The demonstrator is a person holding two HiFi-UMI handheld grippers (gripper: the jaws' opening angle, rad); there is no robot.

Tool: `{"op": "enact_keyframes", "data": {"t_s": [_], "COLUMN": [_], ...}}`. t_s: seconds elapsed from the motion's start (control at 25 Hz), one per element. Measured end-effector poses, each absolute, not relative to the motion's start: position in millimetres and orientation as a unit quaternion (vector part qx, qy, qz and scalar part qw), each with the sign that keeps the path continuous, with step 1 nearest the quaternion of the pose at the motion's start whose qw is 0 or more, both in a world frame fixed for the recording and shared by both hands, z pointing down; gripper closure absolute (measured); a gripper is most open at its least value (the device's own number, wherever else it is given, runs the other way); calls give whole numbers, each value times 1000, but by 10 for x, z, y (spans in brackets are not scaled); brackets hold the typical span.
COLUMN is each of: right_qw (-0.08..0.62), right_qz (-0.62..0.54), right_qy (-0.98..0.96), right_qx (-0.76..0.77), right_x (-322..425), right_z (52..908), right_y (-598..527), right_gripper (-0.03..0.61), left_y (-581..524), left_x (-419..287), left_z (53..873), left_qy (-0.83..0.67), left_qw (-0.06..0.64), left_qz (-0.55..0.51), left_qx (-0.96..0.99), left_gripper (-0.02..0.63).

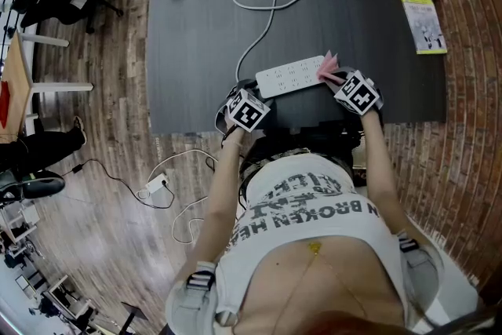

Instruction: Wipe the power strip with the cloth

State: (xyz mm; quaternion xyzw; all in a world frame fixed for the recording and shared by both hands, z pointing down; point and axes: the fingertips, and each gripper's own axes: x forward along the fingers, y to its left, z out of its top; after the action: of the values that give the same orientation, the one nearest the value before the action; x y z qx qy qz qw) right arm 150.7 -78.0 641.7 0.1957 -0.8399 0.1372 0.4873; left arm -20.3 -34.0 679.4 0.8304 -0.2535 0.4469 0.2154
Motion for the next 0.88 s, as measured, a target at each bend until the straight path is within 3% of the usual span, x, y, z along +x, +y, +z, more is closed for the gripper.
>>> {"op": "enact_keyframes", "data": {"t_s": [0.88], "right_qw": [481], "right_qz": [138], "right_qy": [-832], "right_qx": [241], "right_x": [1496], "right_z": [6406], "right_y": [-782], "right_gripper": [561], "left_y": [-345], "left_x": [-238], "left_z": [6809], "left_qy": [-262], "left_qw": [201], "left_qz": [437], "left_qx": [837], "left_gripper": [334]}}
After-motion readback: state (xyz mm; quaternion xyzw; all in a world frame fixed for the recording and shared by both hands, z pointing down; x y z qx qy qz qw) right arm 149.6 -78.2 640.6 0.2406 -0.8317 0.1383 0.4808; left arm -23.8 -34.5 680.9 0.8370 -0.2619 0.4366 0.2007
